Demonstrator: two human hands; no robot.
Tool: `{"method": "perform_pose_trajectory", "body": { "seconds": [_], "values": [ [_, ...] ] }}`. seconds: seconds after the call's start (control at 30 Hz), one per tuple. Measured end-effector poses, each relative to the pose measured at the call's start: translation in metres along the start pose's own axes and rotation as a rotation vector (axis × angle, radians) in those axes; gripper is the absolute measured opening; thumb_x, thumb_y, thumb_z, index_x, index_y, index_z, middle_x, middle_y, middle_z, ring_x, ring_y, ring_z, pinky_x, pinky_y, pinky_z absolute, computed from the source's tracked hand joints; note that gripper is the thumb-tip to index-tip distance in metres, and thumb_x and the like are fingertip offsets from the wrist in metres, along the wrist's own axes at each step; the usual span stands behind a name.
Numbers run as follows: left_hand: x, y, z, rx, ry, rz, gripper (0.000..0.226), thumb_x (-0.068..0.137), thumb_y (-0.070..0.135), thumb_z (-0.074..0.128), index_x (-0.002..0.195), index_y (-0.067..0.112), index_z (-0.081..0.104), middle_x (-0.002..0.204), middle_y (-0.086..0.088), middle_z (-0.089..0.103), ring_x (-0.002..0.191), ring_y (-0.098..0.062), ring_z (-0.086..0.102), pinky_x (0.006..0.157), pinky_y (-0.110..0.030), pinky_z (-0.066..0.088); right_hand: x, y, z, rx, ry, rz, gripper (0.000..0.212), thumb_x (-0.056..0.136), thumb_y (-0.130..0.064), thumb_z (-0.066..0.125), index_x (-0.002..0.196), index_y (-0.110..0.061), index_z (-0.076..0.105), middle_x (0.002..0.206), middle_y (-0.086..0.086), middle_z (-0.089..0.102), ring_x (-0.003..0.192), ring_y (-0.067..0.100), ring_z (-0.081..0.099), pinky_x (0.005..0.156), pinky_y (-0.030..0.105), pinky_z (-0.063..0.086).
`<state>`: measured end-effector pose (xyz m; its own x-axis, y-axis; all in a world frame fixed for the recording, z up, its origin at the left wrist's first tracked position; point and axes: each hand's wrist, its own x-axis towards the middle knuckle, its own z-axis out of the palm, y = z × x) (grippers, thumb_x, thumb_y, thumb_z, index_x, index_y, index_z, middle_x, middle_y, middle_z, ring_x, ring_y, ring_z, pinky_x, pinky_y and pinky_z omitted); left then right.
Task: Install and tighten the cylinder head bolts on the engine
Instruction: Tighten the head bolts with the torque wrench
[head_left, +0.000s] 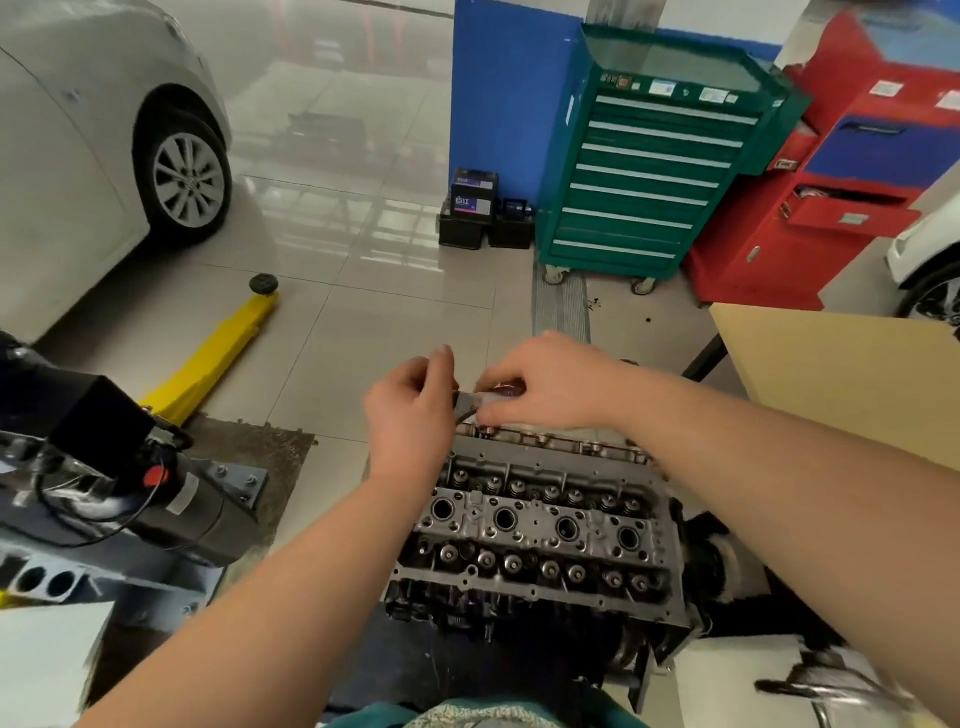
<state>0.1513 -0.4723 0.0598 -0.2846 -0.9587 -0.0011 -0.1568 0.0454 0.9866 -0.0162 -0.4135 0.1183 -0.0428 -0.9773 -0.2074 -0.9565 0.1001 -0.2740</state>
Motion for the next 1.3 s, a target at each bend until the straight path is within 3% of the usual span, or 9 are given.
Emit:
{"method": "perform_pose_trajectory", "body": {
  "seconds": [0.13,0.23,0.33,0.43,0.6,0.8,1.0,1.2,1.3],
  "values": [
    [0.0,0.001,-0.004,-0.028,0.08,-0.068,0.056,0.095,0.063,0.056,0.068,0.017,0.074,0.068,0.004,0.074,0.06,-0.013,0.069,0.055,-0.036,0.053,0.006,0.053,-0.03,0.141,-0.146,0.25,0.082,0.079,-0.095,0.033,0.077,-0.028,0.081,0.071,-0.009,0.075,0.068,0.014,0.072,0.069,0.031,0.05],
    [-0.008,0.0,-0.002,-0.131,0.146,-0.158,0.055,0.09,0.066,0.053,0.07,0.022,0.079,0.062,0.006,0.072,0.052,-0.003,0.061,0.058,-0.029,0.044,0.01,0.078,-0.019,0.316,-0.418,0.295,0.088,0.078,-0.094,0.038,0.084,-0.015,0.079,0.079,0.006,0.078,0.063,0.02,0.073,0.064,0.032,0.055],
    [-0.017,0.002,0.013,-0.334,0.269,-0.202,0.051,0.089,0.056,0.054,0.073,0.014,0.078,0.067,0.011,0.071,0.06,0.004,0.062,0.066,-0.027,0.047,0.009,0.086,-0.012,0.424,-0.44,0.302,0.092,0.073,-0.099,0.04,0.085,-0.017,0.079,0.078,0.013,0.077,0.056,0.022,0.065,0.059,0.031,0.054],
    [-0.017,0.009,0.032,-0.443,0.475,-0.177,0.05,0.094,0.043,0.055,0.075,-0.001,0.071,0.061,0.01,0.067,0.056,0.005,0.059,0.051,-0.008,0.043,0.006,0.087,-0.017,0.431,-0.472,0.296,0.096,0.069,-0.104,0.038,0.083,-0.018,0.078,0.07,0.011,0.072,0.052,0.022,0.059,0.052,0.028,0.051],
    [-0.003,0.014,0.039,-0.475,0.639,-0.243,0.053,0.095,0.041,0.057,0.058,0.004,0.065,0.043,0.005,0.055,0.038,-0.001,0.047,0.038,-0.012,0.038,0.001,0.075,-0.015,0.43,-0.399,0.329,0.082,0.085,-0.09,0.035,0.061,-0.02,0.071,0.06,0.008,0.063,0.044,0.02,0.05,0.042,0.023,0.041],
    [0.001,0.008,0.029,-0.481,0.556,-0.247,0.05,0.087,0.044,0.061,0.043,0.02,0.06,0.056,-0.006,0.069,0.044,-0.007,0.055,0.041,-0.02,0.045,-0.047,0.042,0.003,0.545,-0.226,0.416,0.062,0.105,-0.053,0.038,0.074,-0.008,0.068,0.054,0.004,0.06,0.038,0.015,0.046,0.039,0.021,0.035],
    [0.007,0.003,0.01,-0.399,0.264,-0.249,0.048,0.077,0.054,0.068,0.044,0.021,0.057,0.056,-0.008,0.065,0.056,-0.021,0.055,0.065,-0.036,0.045,-0.095,0.017,0.046,0.768,-0.083,0.441,0.069,0.105,-0.063,0.034,0.082,-0.008,0.07,0.05,0.0,0.063,0.037,0.011,0.053,0.039,0.016,0.04],
    [0.006,0.002,0.015,-0.348,0.196,-0.213,0.035,0.077,0.052,0.07,0.062,0.021,0.062,0.06,-0.01,0.068,0.064,-0.025,0.056,0.075,-0.036,0.05,-0.075,0.048,0.026,0.906,-0.544,0.208,0.073,0.098,-0.073,0.042,0.102,-0.005,0.069,0.079,0.019,0.072,0.058,0.025,0.065,0.056,0.03,0.055],
    [0.012,0.004,0.014,-0.312,0.179,-0.226,0.039,0.082,0.051,0.067,0.066,0.016,0.06,0.06,-0.006,0.069,0.058,-0.014,0.063,0.066,-0.032,0.048,-0.06,0.057,0.023,1.089,-0.794,0.073,0.045,0.096,-0.046,0.069,0.11,-0.003,0.064,0.086,0.019,0.07,0.066,0.026,0.068,0.052,0.029,0.058]
  ]
}}
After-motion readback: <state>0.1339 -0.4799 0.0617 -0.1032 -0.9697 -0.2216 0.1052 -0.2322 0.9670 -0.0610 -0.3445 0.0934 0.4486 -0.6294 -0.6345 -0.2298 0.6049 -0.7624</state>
